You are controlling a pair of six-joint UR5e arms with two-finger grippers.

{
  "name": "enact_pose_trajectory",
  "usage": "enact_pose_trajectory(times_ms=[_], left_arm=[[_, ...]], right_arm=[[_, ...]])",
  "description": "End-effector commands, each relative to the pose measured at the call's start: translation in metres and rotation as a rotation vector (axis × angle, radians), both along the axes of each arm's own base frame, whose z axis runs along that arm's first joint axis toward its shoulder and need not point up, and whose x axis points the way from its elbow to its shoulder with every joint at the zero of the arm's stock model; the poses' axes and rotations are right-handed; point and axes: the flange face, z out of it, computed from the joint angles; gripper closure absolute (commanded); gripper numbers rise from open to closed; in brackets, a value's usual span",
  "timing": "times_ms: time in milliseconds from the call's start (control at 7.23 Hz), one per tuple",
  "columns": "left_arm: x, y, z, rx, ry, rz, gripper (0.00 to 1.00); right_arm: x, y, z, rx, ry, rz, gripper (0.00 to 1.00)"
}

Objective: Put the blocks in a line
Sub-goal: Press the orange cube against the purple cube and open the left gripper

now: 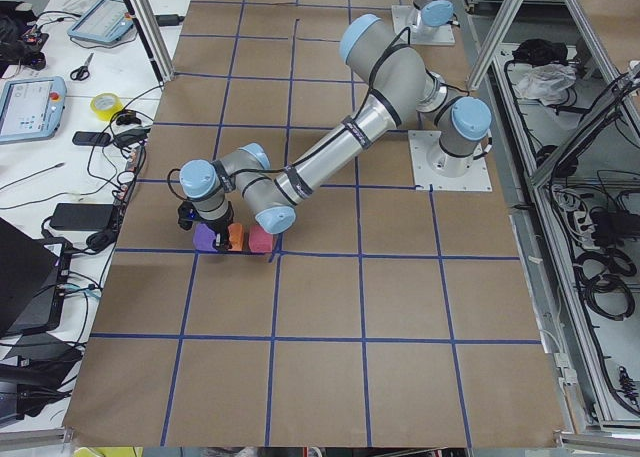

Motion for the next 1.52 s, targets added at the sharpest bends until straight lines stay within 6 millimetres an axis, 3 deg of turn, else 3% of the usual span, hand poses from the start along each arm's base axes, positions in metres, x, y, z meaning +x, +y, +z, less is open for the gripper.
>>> enact_pose_trajectory(times_ms=[0, 1245, 1384], left_arm=[[-0.001, 0.002, -0.005, 0.006, 0.006, 0.001, 1.0], [0.0, 0.001, -0.015, 0.008, 0.007, 0.001, 1.0], [-0.001, 0.0, -0.016, 0.008, 0.007, -0.002, 0.46]], right_arm=[[0.0, 0.0, 0.0, 0.0, 0.0, 0.0, 0.0], [0.0, 0.0, 0.0, 0.001, 0.003, 0.0, 0.0], [0.0, 0.0, 0.0, 0.001, 0.003, 0.0, 0.0]])
